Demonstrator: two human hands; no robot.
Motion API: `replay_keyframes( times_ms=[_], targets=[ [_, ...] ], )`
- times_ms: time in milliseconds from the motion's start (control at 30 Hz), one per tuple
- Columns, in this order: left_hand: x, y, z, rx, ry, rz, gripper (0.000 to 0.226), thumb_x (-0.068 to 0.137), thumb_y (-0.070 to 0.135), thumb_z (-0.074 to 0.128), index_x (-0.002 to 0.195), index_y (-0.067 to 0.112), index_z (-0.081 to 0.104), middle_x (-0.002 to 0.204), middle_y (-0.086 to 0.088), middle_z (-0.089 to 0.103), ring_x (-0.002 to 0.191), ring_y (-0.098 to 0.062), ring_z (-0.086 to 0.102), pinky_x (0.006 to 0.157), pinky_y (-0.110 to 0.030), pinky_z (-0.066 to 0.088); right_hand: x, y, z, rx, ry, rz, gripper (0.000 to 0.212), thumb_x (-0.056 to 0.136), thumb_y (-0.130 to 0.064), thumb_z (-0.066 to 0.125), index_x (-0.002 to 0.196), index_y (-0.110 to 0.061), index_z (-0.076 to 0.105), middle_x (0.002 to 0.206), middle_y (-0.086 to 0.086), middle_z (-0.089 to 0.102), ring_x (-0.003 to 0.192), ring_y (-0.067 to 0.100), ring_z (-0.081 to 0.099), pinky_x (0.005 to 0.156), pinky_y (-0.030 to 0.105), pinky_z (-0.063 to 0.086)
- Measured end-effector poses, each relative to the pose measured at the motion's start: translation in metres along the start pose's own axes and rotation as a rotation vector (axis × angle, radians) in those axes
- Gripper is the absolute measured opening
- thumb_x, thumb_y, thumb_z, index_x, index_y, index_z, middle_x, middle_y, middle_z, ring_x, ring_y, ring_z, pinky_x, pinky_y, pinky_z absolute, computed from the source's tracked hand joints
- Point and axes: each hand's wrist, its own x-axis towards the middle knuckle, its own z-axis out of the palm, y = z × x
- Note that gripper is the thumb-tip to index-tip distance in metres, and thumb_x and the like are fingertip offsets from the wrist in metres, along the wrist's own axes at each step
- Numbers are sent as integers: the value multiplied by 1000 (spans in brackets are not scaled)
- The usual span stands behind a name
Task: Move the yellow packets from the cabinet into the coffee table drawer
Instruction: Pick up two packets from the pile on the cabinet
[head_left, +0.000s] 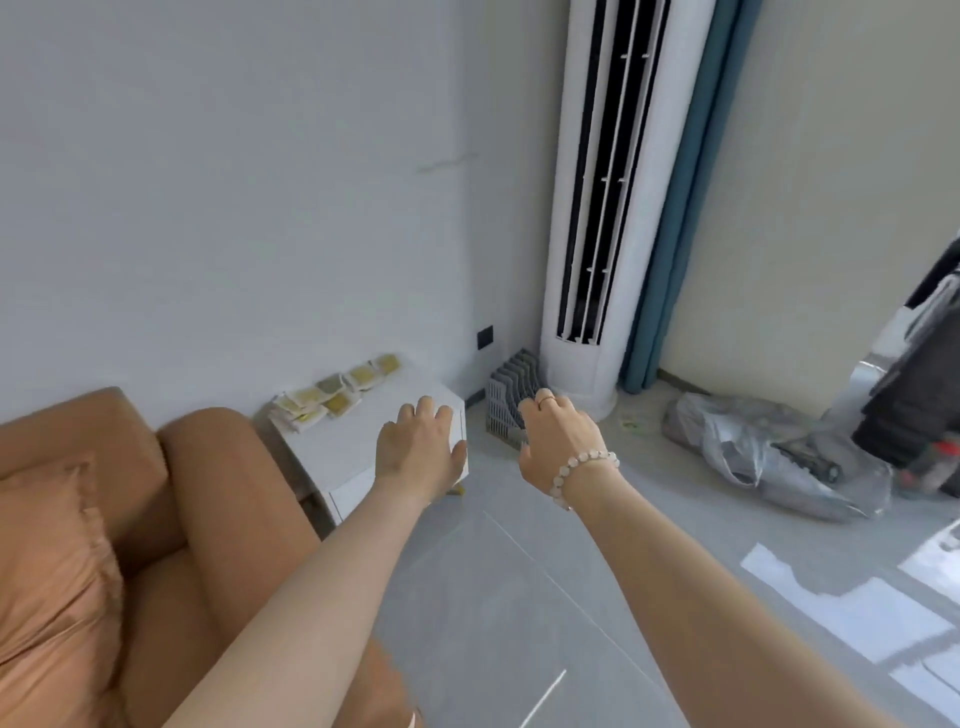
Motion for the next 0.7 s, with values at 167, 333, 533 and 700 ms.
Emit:
replay_keyframes(
  times_ms=[167, 333, 533, 700],
  targets=[
    [67, -36, 26, 37, -85, -59, 46, 96, 46, 37, 130, 16, 44, 127, -5, 45, 113, -23, 46, 78, -31, 39, 87, -1, 11, -5, -35, -78, 36, 91, -20, 47, 126, -10, 42, 129, 8, 42, 118, 23, 43, 93, 30, 39],
    [138, -61, 40, 68, -75, -70, 46, 96, 45, 37, 130, 15, 42, 128, -5, 46, 114, -23, 46, 77, -30, 39, 168, 3, 16, -3, -48, -111, 38, 93, -23, 47, 129, -11, 40, 129, 7, 42, 117, 22, 43, 94, 30, 39],
    [193, -66, 61, 37, -77, -94, 46, 96, 45, 37, 131, 15, 43, 126, -3, 46, 114, -21, 46, 77, -29, 39, 226, 19, 28, -29, -86, -115, 36, 94, -21, 44, 127, -10, 42, 130, 8, 43, 118, 23, 43, 95, 29, 36],
    [235, -77, 75, 7, -93, -134, 45, 95, 45, 38, 129, 15, 44, 125, -3, 46, 112, -21, 47, 80, -30, 40, 282, 22, 37, -10, -91, -158, 34, 92, -18, 45, 125, -9, 43, 130, 7, 43, 118, 22, 43, 93, 29, 37]
  ],
)
